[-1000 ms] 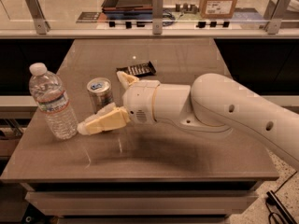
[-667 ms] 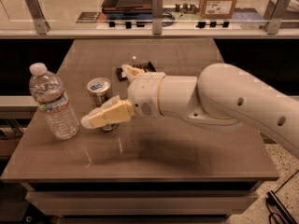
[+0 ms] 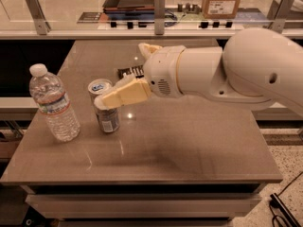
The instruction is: Move redbull can near water bottle
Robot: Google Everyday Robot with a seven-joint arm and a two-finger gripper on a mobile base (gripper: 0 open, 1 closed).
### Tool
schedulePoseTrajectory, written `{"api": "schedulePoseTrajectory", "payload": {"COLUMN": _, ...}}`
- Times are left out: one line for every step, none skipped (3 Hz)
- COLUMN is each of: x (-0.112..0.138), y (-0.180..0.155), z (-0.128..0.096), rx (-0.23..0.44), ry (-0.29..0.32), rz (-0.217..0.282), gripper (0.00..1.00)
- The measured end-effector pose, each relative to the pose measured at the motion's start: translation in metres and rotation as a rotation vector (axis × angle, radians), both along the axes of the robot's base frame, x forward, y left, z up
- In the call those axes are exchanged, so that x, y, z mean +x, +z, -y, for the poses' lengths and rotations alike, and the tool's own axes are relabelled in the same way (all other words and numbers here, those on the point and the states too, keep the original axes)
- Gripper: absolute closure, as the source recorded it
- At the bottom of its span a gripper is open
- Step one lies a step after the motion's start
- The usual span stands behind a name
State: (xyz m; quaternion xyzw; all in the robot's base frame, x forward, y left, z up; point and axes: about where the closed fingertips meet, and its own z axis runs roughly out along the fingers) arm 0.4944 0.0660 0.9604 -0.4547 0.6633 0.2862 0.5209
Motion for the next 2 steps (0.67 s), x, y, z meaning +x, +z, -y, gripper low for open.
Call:
{"api": "schedulePoseTrajectory", "payload": {"x": 0.010, "y": 0.025, "z": 0.019, "rx": -0.041, "ry": -0.029, "rz": 0.021, "gripper": 0.00}}
{"api": "schedulePoseTrajectory", "payload": {"x": 0.020, "y": 0.046, "z": 0.042, "rx": -0.067, "ry": -0.064, "rz": 0.055, "gripper": 0.00}}
